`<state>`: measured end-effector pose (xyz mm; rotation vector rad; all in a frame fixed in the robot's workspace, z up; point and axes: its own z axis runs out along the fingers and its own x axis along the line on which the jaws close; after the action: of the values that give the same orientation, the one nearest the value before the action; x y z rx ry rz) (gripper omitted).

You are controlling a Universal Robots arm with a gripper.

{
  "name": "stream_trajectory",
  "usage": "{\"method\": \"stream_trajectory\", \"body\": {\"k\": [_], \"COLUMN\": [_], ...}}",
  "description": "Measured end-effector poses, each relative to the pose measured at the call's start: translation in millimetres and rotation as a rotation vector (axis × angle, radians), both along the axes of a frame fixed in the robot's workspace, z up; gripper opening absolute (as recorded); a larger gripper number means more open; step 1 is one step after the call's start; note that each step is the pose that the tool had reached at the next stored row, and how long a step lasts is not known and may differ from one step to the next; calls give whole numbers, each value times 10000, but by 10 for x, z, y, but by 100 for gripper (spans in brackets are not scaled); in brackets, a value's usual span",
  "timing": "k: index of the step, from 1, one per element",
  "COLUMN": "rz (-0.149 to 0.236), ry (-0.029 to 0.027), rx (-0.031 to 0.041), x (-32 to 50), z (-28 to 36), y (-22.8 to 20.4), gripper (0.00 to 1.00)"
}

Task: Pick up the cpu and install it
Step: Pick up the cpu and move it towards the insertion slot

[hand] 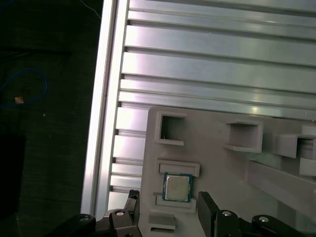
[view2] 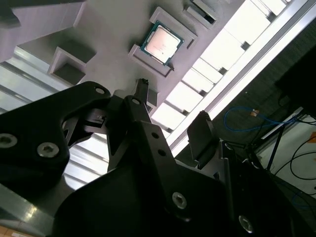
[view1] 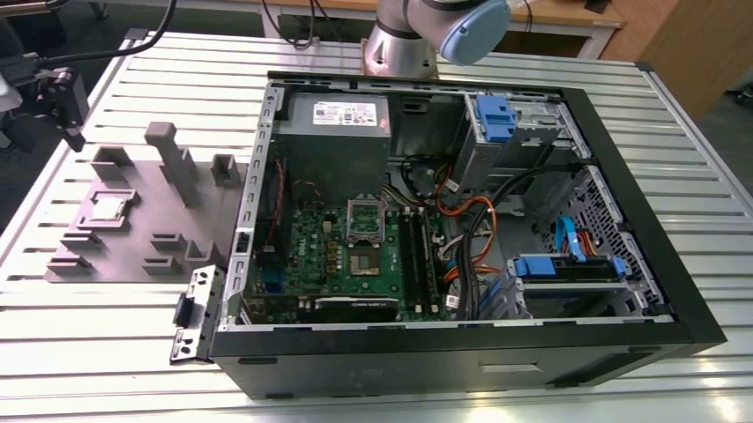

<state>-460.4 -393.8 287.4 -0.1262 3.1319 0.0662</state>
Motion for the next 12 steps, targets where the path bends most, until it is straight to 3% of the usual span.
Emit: {"method": "stream_trajectory", "body": {"k": [12], "rz": [0], "ry": [1], "rx": [-1], "x": [0], "z": [-19], "y": [0], "gripper": [59]}}
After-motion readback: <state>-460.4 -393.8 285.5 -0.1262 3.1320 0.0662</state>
